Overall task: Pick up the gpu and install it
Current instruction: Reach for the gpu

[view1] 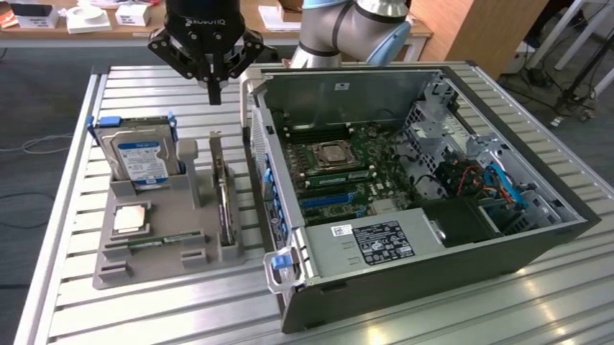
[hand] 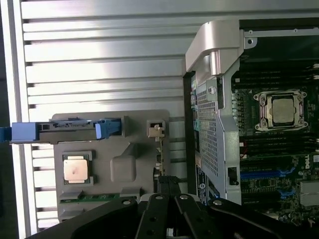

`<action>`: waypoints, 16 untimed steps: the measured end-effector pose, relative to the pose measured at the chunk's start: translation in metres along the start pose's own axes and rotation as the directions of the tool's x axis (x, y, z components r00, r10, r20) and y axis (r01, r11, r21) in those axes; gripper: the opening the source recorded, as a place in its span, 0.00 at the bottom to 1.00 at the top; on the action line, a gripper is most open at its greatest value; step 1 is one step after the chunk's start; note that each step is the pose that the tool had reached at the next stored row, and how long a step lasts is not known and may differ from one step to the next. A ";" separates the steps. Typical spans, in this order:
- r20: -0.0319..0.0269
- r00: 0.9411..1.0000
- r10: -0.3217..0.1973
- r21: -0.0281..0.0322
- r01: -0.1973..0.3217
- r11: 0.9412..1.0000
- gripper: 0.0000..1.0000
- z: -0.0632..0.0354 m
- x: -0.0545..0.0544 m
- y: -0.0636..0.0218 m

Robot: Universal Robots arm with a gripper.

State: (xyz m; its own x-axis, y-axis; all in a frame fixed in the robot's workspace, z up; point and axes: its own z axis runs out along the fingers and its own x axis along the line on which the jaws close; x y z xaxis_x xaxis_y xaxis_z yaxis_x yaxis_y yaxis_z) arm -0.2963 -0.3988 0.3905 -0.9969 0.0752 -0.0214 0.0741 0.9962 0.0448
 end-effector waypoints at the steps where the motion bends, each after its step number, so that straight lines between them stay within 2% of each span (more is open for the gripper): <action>1: 0.000 1.000 0.000 0.000 0.000 1.000 0.11 0.0000 0.000 0.0000; 7: 0.000 1.000 0.000 0.000 0.000 1.000 0.11 -0.0002 0.000 -0.0024; 16: 0.000 1.000 0.000 0.000 0.000 1.000 0.11 -0.0009 0.003 -0.0183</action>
State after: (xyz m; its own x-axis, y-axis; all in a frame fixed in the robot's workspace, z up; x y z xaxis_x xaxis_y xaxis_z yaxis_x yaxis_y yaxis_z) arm -0.3003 -0.4169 0.3905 -0.9969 0.0752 -0.0214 0.0742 0.9962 0.0448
